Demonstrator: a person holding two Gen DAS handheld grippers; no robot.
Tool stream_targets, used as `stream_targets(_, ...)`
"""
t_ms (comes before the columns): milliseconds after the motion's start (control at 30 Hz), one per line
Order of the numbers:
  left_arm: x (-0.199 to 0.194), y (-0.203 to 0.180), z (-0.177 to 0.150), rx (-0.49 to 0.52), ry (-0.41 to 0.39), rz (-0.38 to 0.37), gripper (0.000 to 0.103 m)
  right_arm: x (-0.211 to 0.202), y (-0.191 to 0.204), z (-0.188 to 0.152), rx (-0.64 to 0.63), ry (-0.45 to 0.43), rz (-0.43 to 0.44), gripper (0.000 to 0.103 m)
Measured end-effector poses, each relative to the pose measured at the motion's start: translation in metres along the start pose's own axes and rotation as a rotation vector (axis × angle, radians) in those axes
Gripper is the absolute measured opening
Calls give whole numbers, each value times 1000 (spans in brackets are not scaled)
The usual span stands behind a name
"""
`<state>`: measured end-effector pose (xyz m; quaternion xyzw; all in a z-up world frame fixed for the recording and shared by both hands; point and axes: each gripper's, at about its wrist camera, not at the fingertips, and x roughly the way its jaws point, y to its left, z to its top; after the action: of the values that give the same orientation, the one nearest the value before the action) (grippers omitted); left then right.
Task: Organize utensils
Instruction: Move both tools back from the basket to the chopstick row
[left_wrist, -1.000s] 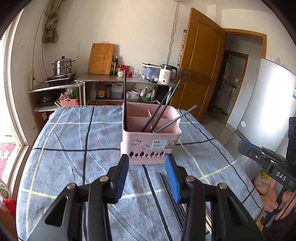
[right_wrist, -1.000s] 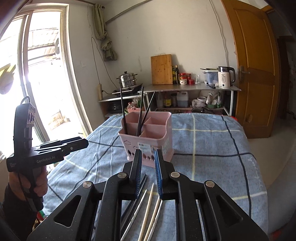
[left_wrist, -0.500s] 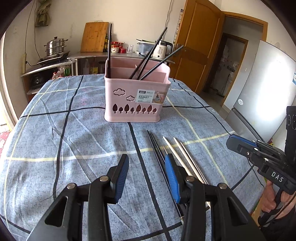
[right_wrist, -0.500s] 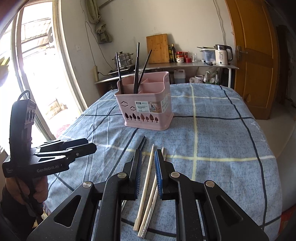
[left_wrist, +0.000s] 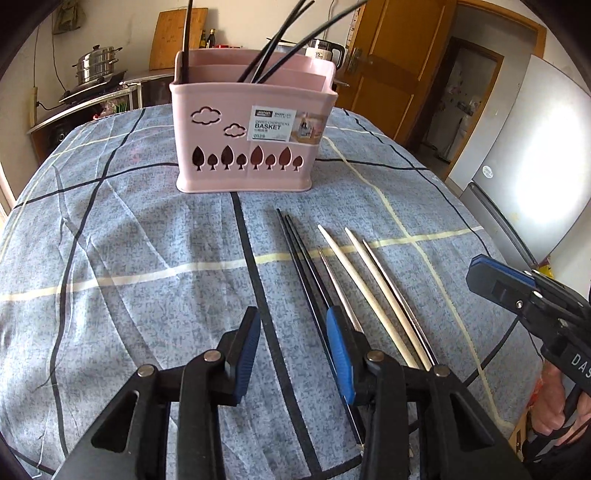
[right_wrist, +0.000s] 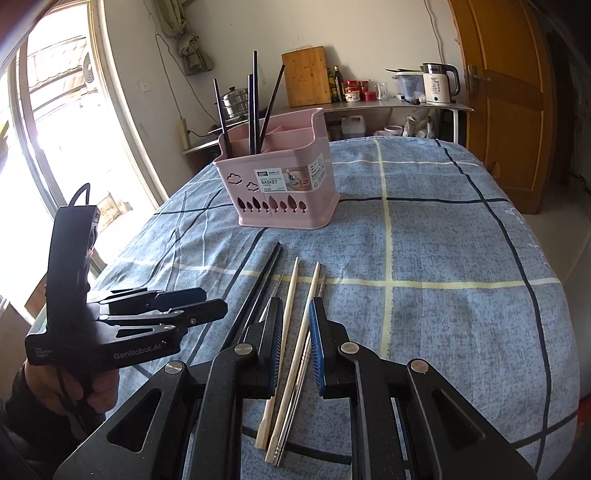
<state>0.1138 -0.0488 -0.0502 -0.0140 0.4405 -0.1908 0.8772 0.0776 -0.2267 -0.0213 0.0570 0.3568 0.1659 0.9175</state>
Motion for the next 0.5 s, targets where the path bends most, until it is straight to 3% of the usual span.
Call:
stream_targets(133, 14, -2, -1, -1, 34, 10, 32, 3, -1, 0, 1, 7, 4, 15)
stream_targets(400, 20, -15, 3, 48, 27, 40, 30, 10, -1, 1, 7, 18, 8, 15)
stream_targets(500, 23, -18, 4, 67, 25, 66, 23, 11, 0, 1, 6, 23, 11, 15)
